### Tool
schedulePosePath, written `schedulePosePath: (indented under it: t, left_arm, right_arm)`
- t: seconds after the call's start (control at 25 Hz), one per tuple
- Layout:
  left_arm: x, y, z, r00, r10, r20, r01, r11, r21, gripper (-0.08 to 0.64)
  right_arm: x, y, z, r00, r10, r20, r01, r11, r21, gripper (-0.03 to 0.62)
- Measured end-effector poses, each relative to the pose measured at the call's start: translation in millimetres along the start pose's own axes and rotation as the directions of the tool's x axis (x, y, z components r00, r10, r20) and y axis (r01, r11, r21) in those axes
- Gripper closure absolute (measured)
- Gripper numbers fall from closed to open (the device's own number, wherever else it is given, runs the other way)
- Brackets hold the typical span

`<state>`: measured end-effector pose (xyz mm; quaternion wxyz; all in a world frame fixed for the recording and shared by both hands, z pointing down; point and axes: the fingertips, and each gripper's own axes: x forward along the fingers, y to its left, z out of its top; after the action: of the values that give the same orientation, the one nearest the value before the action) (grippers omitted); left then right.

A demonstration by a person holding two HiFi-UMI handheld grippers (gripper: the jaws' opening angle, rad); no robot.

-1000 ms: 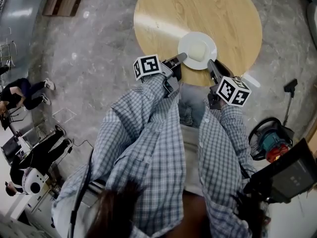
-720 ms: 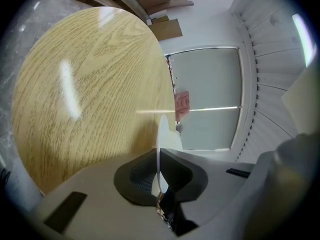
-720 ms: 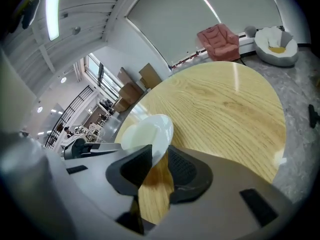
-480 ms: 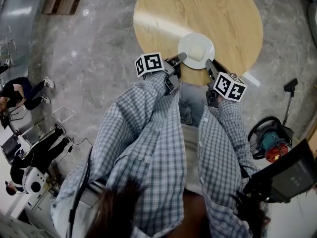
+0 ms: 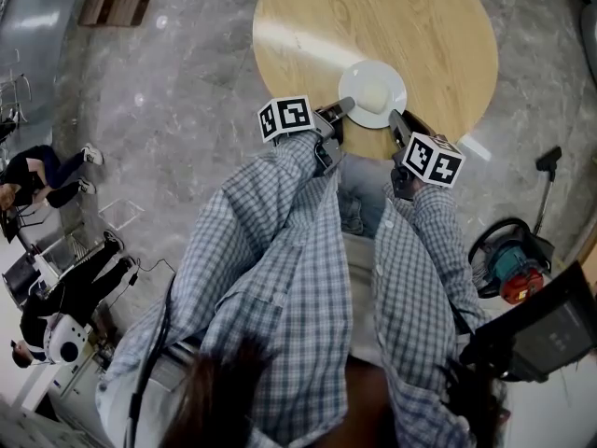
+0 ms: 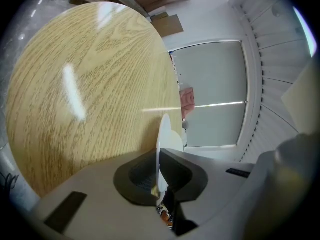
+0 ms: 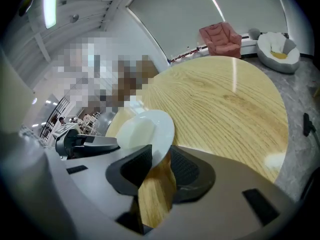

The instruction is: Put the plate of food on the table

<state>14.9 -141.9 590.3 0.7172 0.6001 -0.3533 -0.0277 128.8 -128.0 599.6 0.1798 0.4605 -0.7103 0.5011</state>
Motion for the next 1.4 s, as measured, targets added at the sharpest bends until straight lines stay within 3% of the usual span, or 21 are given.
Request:
schedulePosePath:
  t: [0.2, 0.52, 0.64, 0.72, 0.76, 0.8, 0.88, 1.0, 1.08, 1.16, 1.32, 1.4]
  left_arm:
    - [2.2, 1.1, 1.9, 1.000, 0.000, -0.001, 0.000, 1.000, 0.000, 0.541]
    - [6.0, 4.2, -1.0, 1.000, 0.008, -0.001, -0.008, 1.000, 0.006, 0.541]
    - [7.7, 4.5, -1.8, 1.000, 0.002, -0.002, -0.002, 1.000, -0.006, 0.541]
    - [8.9, 4.5, -1.8, 1.000, -0.003, -0.003, 0.003, 1.000, -0.007, 0.541]
    - [9.6, 4.4, -1.5, 1.000, -0.004, -0.004, 0.004, 1.000, -0.008, 0.541]
    - [10.2, 4.3, -1.3, 1.000, -0.005, -0.005, 0.005, 1.000, -0.009, 0.541]
    - [10.8, 4.6, -1.1, 1.000, -0.003, -0.005, 0.003, 1.000, -0.013, 0.541]
    - [11.9, 4.3, -1.4, 1.000, -0.006, -0.007, 0.005, 1.000, -0.020, 0.541]
    - [13.1, 3.8, -0.8, 1.000, -0.009, -0.007, 0.009, 1.000, -0.022, 0.541]
    - [14.1, 4.1, -1.1, 1.000, -0.011, -0.007, 0.011, 1.000, -0.025, 0.541]
    - [14.2, 4.2, -1.2, 1.000, -0.018, -0.009, 0.017, 0.999, -0.030, 0.541]
    - [14.6, 3.1, -0.9, 1.000, -0.020, -0.011, 0.020, 0.999, -0.031, 0.541]
  right_arm:
    - [0.8, 0.0, 1.8, 0.999, -0.015, -0.029, 0.014, 0.999, -0.032, 0.489]
    - [-9.1, -9.2, -4.0, 0.999, 0.035, -0.038, -0.033, 0.998, 0.051, 0.489]
    - [-18.8, -10.4, 0.2, 0.999, 0.014, -0.032, -0.016, 0.998, -0.055, 0.489]
    - [-26.0, -4.9, 3.1, 0.999, -0.028, -0.018, 0.023, 0.972, -0.234, 0.489]
    - [-29.0, 1.6, 3.6, 0.999, -0.051, -0.011, 0.044, 0.934, -0.355, 0.489]
    - [-31.5, 11.6, 2.6, 0.998, -0.067, -0.009, 0.055, 0.876, -0.479, 0.489]
    - [-33.5, 36.1, -5.9, 0.997, -0.073, -0.028, 0.034, 0.730, -0.683, 0.489]
    - [-28.8, 58.1, -27.1, 0.994, -0.090, -0.068, -0.013, 0.504, -0.864, 0.489]
    - [-22.0, 62.9, -36.5, 0.990, -0.123, -0.075, -0.026, 0.360, -0.933, 0.489]
    - [-14.4, 63.5, -43.0, 0.985, -0.158, -0.074, -0.035, 0.237, -0.971, 0.489]
    - [-0.2, 59.8, -49.2, 0.971, -0.233, -0.048, -0.040, 0.039, -0.998, 0.489]
    - [4.7, 57.3, -49.4, 0.962, -0.273, -0.020, -0.045, -0.082, -0.996, 0.492]
